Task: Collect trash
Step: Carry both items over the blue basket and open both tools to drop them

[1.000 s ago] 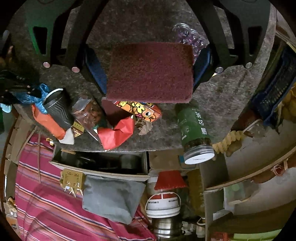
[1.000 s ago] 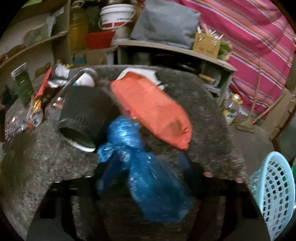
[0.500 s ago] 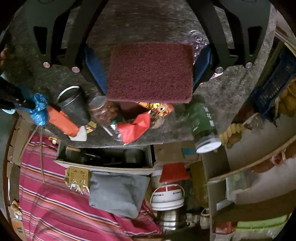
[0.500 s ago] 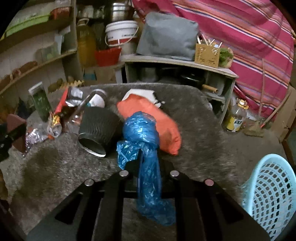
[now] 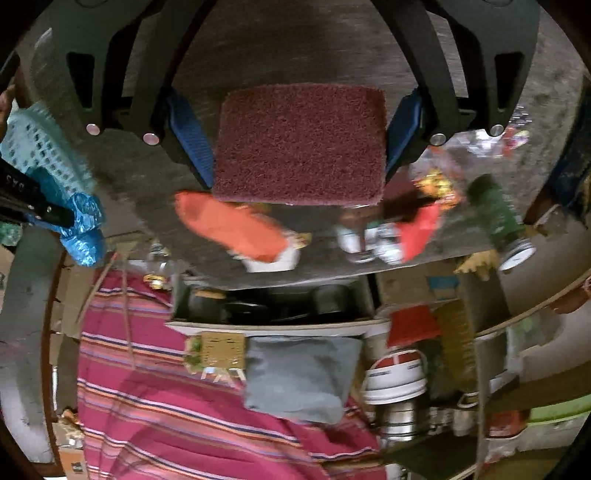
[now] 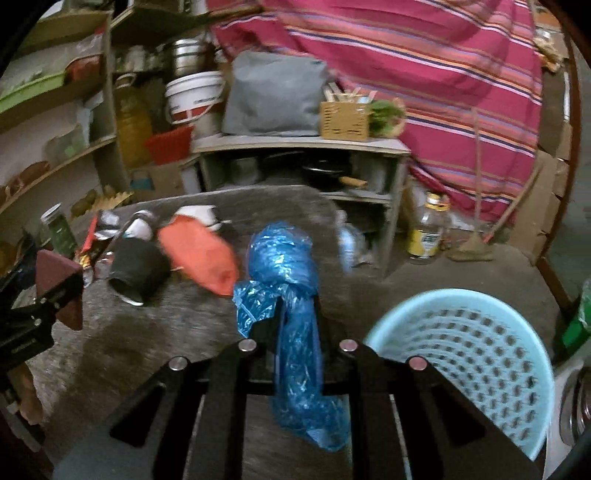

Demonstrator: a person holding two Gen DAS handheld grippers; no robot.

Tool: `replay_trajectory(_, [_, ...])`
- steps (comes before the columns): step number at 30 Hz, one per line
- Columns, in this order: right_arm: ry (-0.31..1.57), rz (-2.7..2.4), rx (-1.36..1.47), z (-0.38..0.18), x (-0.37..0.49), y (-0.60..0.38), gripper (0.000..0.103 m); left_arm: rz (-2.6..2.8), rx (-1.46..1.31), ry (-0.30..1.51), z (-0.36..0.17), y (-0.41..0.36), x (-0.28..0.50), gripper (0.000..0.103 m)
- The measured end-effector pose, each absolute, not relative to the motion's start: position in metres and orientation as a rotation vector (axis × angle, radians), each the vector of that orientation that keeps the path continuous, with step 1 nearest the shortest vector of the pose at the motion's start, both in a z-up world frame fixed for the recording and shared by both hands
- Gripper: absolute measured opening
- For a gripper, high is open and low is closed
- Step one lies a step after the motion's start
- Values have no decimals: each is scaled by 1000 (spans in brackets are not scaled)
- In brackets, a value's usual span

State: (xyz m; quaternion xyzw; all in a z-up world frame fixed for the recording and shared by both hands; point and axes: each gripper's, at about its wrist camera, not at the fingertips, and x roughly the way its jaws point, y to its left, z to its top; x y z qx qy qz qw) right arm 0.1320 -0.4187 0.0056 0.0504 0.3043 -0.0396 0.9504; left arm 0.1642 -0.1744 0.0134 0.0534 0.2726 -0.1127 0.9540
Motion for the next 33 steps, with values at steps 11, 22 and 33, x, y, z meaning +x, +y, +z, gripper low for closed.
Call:
replay_trajectory(11, [614, -321, 151, 1, 80, -531, 13, -402, 131, 543, 11, -308, 146, 83])
replay_trajectory(22, [597, -411, 218, -8, 45, -588, 13, -542, 181, 564, -4, -403, 123, 83])
replay_trajectory(33, [589, -436, 288, -18, 26, -620, 13, -600, 222, 565, -6, -453, 115, 88])
